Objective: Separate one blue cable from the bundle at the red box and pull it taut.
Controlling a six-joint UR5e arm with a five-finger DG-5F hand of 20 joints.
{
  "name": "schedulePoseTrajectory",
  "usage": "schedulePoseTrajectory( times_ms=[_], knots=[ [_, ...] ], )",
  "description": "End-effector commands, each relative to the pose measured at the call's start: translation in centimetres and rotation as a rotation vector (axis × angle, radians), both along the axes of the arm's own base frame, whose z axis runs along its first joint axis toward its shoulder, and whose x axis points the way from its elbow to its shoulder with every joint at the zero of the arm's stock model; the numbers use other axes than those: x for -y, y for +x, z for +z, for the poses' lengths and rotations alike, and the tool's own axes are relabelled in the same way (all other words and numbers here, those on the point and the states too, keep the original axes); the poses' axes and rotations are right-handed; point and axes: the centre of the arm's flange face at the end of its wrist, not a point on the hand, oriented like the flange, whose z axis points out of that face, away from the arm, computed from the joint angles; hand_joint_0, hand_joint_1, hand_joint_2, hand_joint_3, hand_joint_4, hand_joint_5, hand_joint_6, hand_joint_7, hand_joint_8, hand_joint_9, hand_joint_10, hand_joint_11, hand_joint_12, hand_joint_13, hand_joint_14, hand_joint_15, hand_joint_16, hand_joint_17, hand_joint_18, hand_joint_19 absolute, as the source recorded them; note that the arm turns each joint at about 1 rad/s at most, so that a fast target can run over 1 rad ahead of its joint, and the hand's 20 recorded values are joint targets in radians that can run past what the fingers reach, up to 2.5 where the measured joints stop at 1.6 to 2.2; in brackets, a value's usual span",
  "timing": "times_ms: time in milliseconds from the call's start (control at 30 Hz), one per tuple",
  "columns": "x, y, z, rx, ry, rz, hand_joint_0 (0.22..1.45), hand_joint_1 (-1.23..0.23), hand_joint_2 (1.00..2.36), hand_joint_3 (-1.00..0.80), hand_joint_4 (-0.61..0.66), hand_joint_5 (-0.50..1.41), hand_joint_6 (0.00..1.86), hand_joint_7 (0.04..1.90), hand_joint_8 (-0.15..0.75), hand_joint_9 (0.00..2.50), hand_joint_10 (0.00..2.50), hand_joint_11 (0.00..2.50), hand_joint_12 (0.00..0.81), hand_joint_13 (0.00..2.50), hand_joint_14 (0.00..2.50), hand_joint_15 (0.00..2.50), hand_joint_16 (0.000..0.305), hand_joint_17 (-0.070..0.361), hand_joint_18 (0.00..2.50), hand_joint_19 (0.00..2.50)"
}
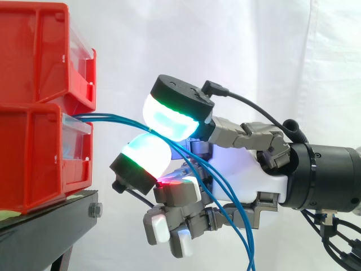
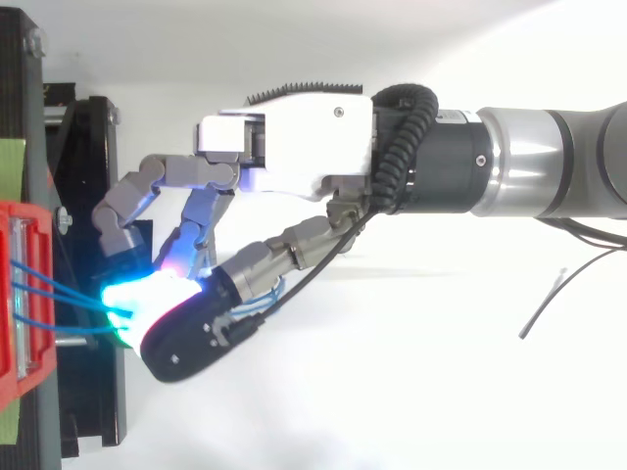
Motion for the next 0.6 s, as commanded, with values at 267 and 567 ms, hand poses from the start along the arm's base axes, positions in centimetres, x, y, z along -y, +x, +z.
schedulePoseTrajectory(
  times_ms=[267,567],
  knots=[
    [-0.18,-0.01,-0.06,-0.001,0.000,0.002,0.52,-0.63,1.00,-0.50,0.13,-0.15,0.87,1.14,0.301,1.20,0.03,1.18,0.379,0.98,0.02,0.68,0.050,0.114,0.83,0.84],
    [-0.31,0.03,0.01,0.000,0.000,0.004,0.61,-0.77,1.01,-0.31,0.08,-0.16,0.86,1.18,0.282,1.17,0.03,1.18,0.364,0.97,0.03,0.68,0.047,0.106,0.78,0.85]
  ],
)
